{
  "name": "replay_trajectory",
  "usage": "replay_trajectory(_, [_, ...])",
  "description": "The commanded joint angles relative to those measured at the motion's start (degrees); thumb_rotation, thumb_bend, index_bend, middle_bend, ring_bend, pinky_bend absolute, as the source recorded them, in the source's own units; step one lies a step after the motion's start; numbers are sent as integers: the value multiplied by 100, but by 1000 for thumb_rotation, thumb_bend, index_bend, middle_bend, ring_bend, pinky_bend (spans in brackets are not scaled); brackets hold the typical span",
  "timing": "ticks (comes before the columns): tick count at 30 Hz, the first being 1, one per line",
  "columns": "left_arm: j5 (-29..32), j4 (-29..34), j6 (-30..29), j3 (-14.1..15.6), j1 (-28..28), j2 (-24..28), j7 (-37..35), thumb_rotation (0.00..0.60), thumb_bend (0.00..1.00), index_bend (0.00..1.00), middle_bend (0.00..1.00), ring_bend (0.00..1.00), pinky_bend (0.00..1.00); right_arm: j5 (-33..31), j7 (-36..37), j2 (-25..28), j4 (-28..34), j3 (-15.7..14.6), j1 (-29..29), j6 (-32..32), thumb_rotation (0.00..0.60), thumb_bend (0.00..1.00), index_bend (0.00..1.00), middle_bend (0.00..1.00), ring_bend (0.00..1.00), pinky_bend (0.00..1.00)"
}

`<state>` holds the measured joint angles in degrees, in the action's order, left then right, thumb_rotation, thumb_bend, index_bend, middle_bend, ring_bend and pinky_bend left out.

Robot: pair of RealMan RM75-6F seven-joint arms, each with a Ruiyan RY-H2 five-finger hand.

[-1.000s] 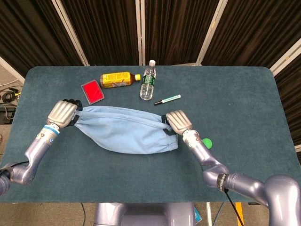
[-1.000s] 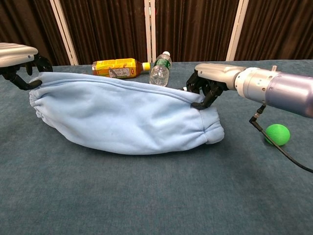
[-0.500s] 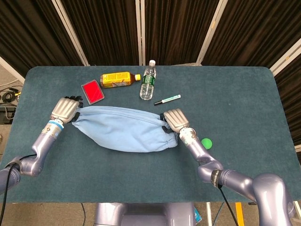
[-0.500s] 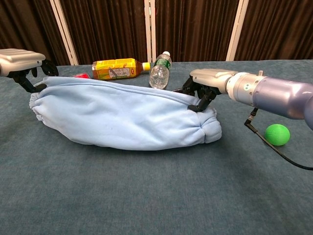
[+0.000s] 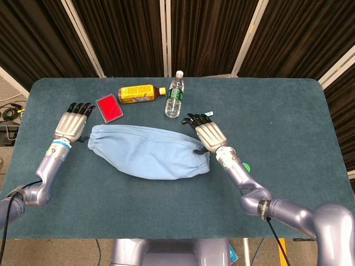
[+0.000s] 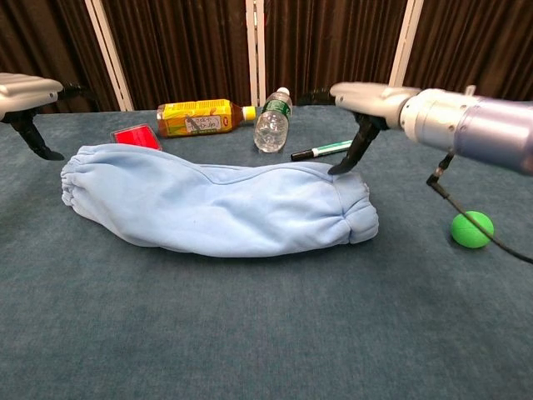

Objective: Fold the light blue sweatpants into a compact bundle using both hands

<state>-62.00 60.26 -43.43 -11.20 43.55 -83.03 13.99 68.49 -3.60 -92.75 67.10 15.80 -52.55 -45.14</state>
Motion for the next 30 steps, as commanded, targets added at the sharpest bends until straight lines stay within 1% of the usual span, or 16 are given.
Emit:
replay_trajectory(1, [103,422,-213,-72,-120,263,35,600,241,0,0,0,0,383,168,416,447,-110,186,-298,600,30,0,0,0,0])
replay_trajectory(2, [121,594,-312,-101,-175,369,5,600,242,0,0,0,0,546,223,582,623,-179,265,-410,600,15,0,0,0,0])
replay_trajectory(4, [123,1134,-597,-104,-366,715,17,600,247,0,0,0,0,1132,403,1100,1093,-483,512,-734,600,0,0,0,0,0])
replay_trajectory(6, [137,1534,-791,-75,-514,952,55,600,257,0,0,0,0,1577,532,1435,1299,-731,660,-958,600,0,2,0,0,0])
replay_trajectory(10, [179,2200,-1142,24,-818,1325,116,600,278,0,0,0,0,2355,807,1850,1409,-1181,902,-1429,600,0,38,20,0,0])
replay_trajectory(13, [231,2666,-1414,111,-1070,1566,127,600,301,0,0,0,0,2931,1065,1996,1265,-1526,1032,-1779,600,0,55,37,0,0])
replay_trajectory(16, [218,3087,-1781,228,-1365,1766,138,600,305,0,0,0,0,3509,1280,1943,926,-1843,1142,-2211,600,0,74,55,0,0])
replay_trajectory(21, [62,3421,-2382,378,-1775,1837,97,600,306,0,0,0,0,4128,1216,1584,334,-2082,1166,-2651,600,11,85,66,0,0])
replay_trajectory(25, [-64,3576,-2749,474,-2027,1825,82,600,312,0,0,0,0,4342,1073,1267,53,-2134,1055,-2622,600,55,87,60,0,0])
replay_trajectory(27, [-158,3670,-2946,549,-2192,1797,21,600,314,0,0,0,0,4430,922,1027,-139,-2128,920,-2469,600,65,87,53,0,0])
replay_trajectory(30, [-251,3713,-3029,628,-2293,1785,19,600,315,0,0,0,0,4428,826,836,-307,-2109,824,-2319,600,79,86,39,0,0])
